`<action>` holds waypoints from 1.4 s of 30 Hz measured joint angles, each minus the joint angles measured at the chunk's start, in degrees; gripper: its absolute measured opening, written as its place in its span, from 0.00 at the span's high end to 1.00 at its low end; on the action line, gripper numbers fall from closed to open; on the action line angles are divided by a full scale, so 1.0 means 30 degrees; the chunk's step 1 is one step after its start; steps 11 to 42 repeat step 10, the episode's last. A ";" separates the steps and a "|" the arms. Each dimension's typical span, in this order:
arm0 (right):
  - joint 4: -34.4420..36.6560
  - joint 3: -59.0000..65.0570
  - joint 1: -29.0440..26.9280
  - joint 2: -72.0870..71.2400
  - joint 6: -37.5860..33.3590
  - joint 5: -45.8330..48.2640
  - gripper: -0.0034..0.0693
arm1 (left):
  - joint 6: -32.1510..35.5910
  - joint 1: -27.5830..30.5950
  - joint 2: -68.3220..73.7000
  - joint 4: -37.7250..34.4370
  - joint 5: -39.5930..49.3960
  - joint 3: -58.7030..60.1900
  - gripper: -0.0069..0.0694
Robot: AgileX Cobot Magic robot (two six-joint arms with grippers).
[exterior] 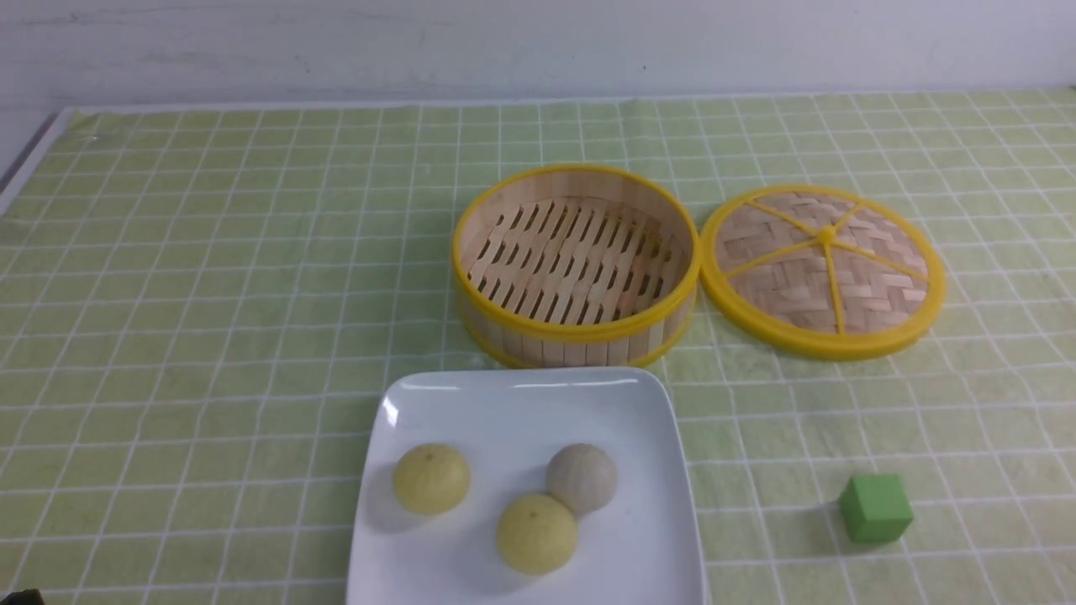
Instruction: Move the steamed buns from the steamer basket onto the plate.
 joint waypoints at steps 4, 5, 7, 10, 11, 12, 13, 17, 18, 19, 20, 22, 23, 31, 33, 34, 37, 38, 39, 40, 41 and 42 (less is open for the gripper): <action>0.0000 0.0000 0.0000 0.0000 0.0000 0.0000 0.67 | 0.0000 0.0000 0.0000 0.0000 0.0000 0.0000 0.85; 0.0000 0.0000 0.0000 0.0000 0.0000 0.0000 0.67 | 0.0000 0.0000 0.0000 0.0000 0.0000 0.0000 0.85; 0.0000 0.0000 0.0000 0.0000 0.0000 0.0000 0.67 | 0.0000 0.0000 0.0000 0.0000 0.0000 0.0000 0.84; 0.0000 0.0000 0.0000 0.0000 0.0000 0.0000 0.66 | 0.0000 0.0000 0.0000 0.0000 0.0000 0.0000 0.84; 0.0000 0.0000 0.0000 0.0000 0.0000 0.0000 0.66 | 0.0000 0.0000 0.0000 0.0000 0.0000 0.0000 0.84; 0.0000 0.0000 0.0000 0.0000 0.0000 0.0000 0.66 | 0.0000 0.0000 0.0000 0.0000 0.0000 0.0000 0.84; 0.0000 0.0000 0.0000 0.0000 0.0000 0.0000 0.66 | 0.0000 0.0000 0.0000 0.0000 0.0000 0.0000 0.84; 0.0000 0.0000 0.0000 0.0000 0.0000 0.0000 0.66 | 0.0000 0.0000 0.0000 0.0000 0.0000 0.0000 0.84; 0.0000 0.0000 0.0000 0.0000 0.0000 0.0000 0.66 | 0.0000 0.0000 0.0000 0.0000 0.0000 0.0000 0.84; 0.0000 0.0000 0.0000 0.0000 0.0000 0.0000 0.66 | 0.0000 0.0000 0.0000 0.0000 0.0000 0.0000 0.84; 0.0000 0.0000 0.0000 0.0000 0.0000 0.0000 0.66 | 0.0000 0.0000 0.0000 0.0000 0.0000 0.0000 0.84; 0.0000 0.0000 0.0000 0.0000 0.0000 0.0000 0.66 | 0.0000 0.0000 0.0000 0.0000 0.0000 0.0000 0.84; 0.0000 0.0000 0.0000 0.0000 0.0000 0.0000 0.66 | 0.0000 0.0000 0.0000 0.0000 0.0000 0.0000 0.84; 0.0000 0.0000 0.0000 0.0000 0.0000 0.0000 0.66 | 0.0000 0.0000 0.0000 0.0000 0.0000 0.0000 0.84; 0.0000 0.0000 0.0000 0.0000 0.0000 0.0000 0.66 | 0.0000 0.0000 0.0000 0.0000 0.0000 0.0000 0.84; 0.0000 0.0000 0.0000 0.0000 0.0000 0.0000 0.66 | 0.0000 0.0000 0.0000 0.0000 0.0000 0.0000 0.84; 0.0000 0.0000 0.0000 0.0000 0.0000 0.0000 0.66 | 0.0000 0.0000 0.0000 0.0000 0.0000 0.0000 0.84; 0.0000 0.0000 0.0000 0.0000 0.0000 0.0000 0.66 | 0.0000 0.0000 0.0000 0.0000 0.0000 0.0000 0.84; 0.0000 0.0000 0.0000 0.0000 0.0000 0.0000 0.66 | 0.0000 0.0000 0.0000 0.0000 0.0000 0.0000 0.84; 0.0000 0.0000 0.0000 0.0000 0.0000 0.0000 0.66 | 0.0000 0.0000 0.0000 0.0000 0.0000 0.0000 0.84; 0.0000 0.0000 0.0000 0.0000 0.0000 0.0000 0.66 | 0.0000 0.0000 0.0000 0.0000 0.0000 0.0000 0.84; 0.0000 0.0000 0.0000 0.0000 0.0000 0.0000 0.66 | 0.0000 0.0000 0.0000 0.0000 0.0000 0.0000 0.84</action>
